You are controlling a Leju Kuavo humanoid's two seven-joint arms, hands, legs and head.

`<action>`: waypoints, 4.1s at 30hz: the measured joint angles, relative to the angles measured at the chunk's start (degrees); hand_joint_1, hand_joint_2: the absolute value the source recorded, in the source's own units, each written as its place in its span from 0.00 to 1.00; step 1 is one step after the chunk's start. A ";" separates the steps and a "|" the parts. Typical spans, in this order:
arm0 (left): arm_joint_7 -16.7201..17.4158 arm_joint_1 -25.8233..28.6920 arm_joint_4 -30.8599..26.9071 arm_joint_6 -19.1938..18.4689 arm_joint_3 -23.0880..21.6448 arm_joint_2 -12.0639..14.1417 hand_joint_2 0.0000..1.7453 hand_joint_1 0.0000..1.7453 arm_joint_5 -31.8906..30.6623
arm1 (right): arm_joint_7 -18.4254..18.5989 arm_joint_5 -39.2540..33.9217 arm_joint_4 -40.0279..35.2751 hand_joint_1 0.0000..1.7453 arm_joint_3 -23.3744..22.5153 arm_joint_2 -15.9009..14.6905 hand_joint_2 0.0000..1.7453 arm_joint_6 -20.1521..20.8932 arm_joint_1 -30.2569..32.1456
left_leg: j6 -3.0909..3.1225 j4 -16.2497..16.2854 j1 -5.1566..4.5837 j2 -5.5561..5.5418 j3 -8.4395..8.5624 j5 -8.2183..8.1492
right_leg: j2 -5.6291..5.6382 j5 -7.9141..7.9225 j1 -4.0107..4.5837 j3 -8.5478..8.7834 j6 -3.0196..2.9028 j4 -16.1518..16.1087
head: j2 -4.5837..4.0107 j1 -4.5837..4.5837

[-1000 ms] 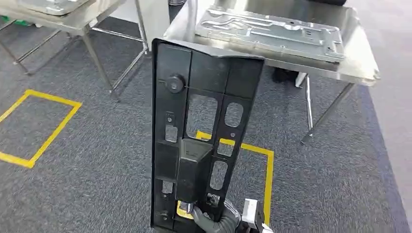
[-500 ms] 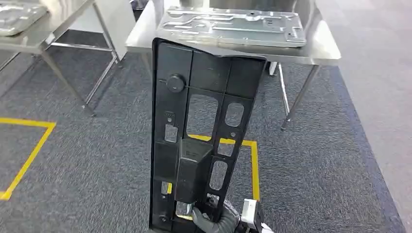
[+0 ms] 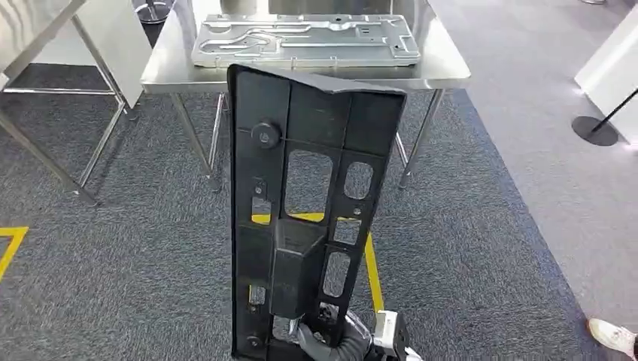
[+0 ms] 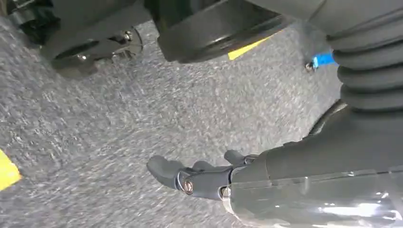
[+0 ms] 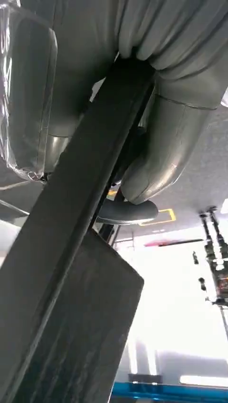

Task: Take the parts from the cabinet and place them on the table.

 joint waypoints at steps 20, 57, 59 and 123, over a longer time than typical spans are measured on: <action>0.13 0.19 0.00 0.11 0.04 0.31 1.00 0.00 0.37 | -1.18 1.36 -0.15 0.97 0.20 -0.04 1.00 -0.44 -0.25 | -3.22 11.20 -0.19 -0.23 -4.99 -3.71 | 1.39 6.58 0.29 6.70 -3.24 -12.46 | 0.00 0.00; -0.17 -0.12 0.00 -1.11 1.09 0.26 1.00 0.00 0.52 | -1.22 2.67 0.87 0.97 0.92 -0.04 1.00 -0.44 -0.89 | -0.76 0.80 -0.86 1.57 -1.09 0.09 | -5.40 4.88 0.70 7.91 -1.30 -12.00 | 0.00 0.00; -0.15 -0.12 0.00 -1.03 1.09 0.24 1.00 0.00 0.55 | -1.38 2.64 0.72 0.97 0.90 -0.04 1.00 -0.37 -0.84 | -0.16 0.42 -0.37 1.01 -0.91 0.45 | -2.68 2.82 0.26 7.11 -0.48 -9.59 | 0.00 0.00; 0.15 -0.59 0.00 -6.40 2.97 0.24 1.00 0.00 3.08 | -1.73 3.08 0.70 0.97 0.79 0.74 1.00 0.61 -1.02 | 0.50 -0.15 -0.51 -1.04 1.17 -1.31 | -0.67 -1.80 0.08 -0.19 -0.20 3.84 | 0.00 0.00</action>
